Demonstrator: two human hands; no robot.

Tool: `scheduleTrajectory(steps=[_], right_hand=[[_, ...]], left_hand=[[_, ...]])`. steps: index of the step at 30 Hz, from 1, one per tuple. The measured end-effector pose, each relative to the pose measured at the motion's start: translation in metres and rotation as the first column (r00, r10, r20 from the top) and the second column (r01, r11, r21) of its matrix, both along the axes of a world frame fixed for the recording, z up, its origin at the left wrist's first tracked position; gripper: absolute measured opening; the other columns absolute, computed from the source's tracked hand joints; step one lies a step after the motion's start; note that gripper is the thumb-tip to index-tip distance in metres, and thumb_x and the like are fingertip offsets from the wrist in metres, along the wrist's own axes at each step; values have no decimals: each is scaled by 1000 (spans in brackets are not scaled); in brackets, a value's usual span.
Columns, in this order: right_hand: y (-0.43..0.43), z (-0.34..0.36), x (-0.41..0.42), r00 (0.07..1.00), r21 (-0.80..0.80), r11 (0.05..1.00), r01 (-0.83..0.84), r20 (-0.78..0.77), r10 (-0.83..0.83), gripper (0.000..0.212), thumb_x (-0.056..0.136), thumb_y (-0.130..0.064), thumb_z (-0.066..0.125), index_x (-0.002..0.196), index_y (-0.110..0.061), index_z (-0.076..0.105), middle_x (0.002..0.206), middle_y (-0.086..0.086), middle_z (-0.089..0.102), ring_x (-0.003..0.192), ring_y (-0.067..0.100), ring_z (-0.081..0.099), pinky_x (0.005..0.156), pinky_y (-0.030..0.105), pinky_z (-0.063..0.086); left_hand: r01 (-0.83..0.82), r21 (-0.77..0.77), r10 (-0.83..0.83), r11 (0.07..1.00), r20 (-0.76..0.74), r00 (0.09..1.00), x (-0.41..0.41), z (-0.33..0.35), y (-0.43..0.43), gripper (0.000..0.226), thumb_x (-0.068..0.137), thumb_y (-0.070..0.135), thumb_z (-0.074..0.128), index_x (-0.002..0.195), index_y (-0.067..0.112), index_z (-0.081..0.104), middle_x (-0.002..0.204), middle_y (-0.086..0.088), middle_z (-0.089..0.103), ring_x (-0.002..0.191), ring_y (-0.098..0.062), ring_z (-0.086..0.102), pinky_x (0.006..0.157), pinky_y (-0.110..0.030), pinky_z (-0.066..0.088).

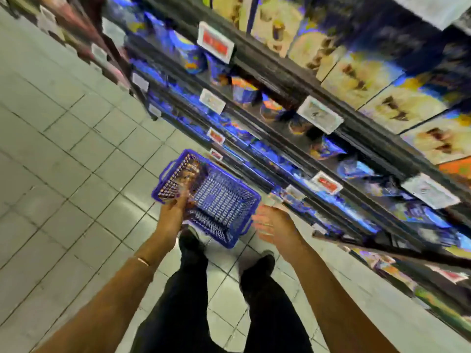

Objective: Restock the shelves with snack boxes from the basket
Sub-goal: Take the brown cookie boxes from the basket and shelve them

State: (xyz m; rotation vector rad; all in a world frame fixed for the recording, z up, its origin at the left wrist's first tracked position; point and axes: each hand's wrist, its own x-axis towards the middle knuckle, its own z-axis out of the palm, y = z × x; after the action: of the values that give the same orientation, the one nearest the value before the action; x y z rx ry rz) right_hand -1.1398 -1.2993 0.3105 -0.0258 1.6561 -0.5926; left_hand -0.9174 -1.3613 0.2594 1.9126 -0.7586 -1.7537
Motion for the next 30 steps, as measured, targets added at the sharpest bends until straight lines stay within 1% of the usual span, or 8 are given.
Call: scheduleTrajectory(steps=[4, 7, 11, 15, 21, 26, 28, 30], right_hand=[[-24, -102, 44, 993, 102, 988, -116, 3, 116, 48, 104, -40, 51, 139, -8, 54, 135, 12, 62, 123, 29, 61, 72, 28, 47], [-41, -186, 67, 987, 117, 980, -161, 41, 158, 55, 102, -44, 53, 144, -9, 49, 139, 9, 59, 127, 28, 58, 95, 40, 47], [-71, -312, 85, 969, 115, 965, -236, 107, 224, 61, 101, -52, 49, 148, -12, 46, 147, 7, 53, 133, 26, 52, 100, 40, 43], [-94, -440, 92, 976, 93, 981, -171, 150, 156, 60, 102, -51, 48, 148, -12, 44, 150, 9, 49, 136, 26, 50, 107, 42, 41], [-133, -594, 111, 979, 22, 997, -80, 188, 74, 59, 105, -48, 39, 148, -9, 42, 152, 15, 46, 141, 31, 45, 112, 43, 36], [-171, -675, 121, 982, -72, 996, -46, 178, 58, 57, 107, -44, 34, 151, -7, 39, 155, 12, 44, 144, 30, 41, 116, 43, 33], [-184, -695, 126, 977, -93, 996, -5, 210, 24, 62, 105, -51, 34, 153, -11, 36, 158, 11, 40, 144, 27, 41, 115, 42, 33], [-195, -710, 131, 972, -115, 992, 48, 234, -20, 65, 104, -55, 36, 153, -12, 36, 158, 9, 39, 142, 26, 43, 113, 42, 33]], left_hand=[[-48, 67, 47, 997, 19, 999, 25, -81, -19, 34, 112, 36, 47, 124, 7, 61, 112, -18, 64, 86, -26, 63, 48, -13, 50], [-40, 119, 35, 992, 39, 999, 39, -157, -36, 41, 112, 40, 48, 128, 5, 61, 113, -14, 67, 85, -23, 66, 69, -23, 55], [-100, 134, 96, 986, 36, 995, 45, -268, -63, 28, 108, 44, 54, 105, 19, 66, 94, -4, 71, 61, -12, 71, 48, -20, 55], [-114, 168, 101, 979, 89, 991, 45, -381, -95, 62, 102, 54, 62, 141, 7, 54, 129, -20, 69, 105, -34, 70, 95, -55, 60], [240, 47, -240, 970, -16, 971, 59, -495, -126, 92, 77, 50, 81, 152, 9, 46, 157, -22, 49, 134, -31, 57, 114, -53, 47], [-136, 131, 166, 982, -250, 954, 40, -566, -156, 51, 107, 55, 51, 87, 16, 79, 68, 4, 77, 53, -12, 74, 55, -38, 64], [-226, 125, 255, 966, -336, 906, 27, -585, -166, 62, 106, 57, 49, 77, 14, 83, 72, -2, 79, 63, -19, 77, 59, -37, 65], [-310, 156, 347, 938, -406, 846, 20, -596, -169, 61, 103, 64, 49, 106, 12, 81, 97, -10, 80, 95, -30, 77, 90, -49, 61]])
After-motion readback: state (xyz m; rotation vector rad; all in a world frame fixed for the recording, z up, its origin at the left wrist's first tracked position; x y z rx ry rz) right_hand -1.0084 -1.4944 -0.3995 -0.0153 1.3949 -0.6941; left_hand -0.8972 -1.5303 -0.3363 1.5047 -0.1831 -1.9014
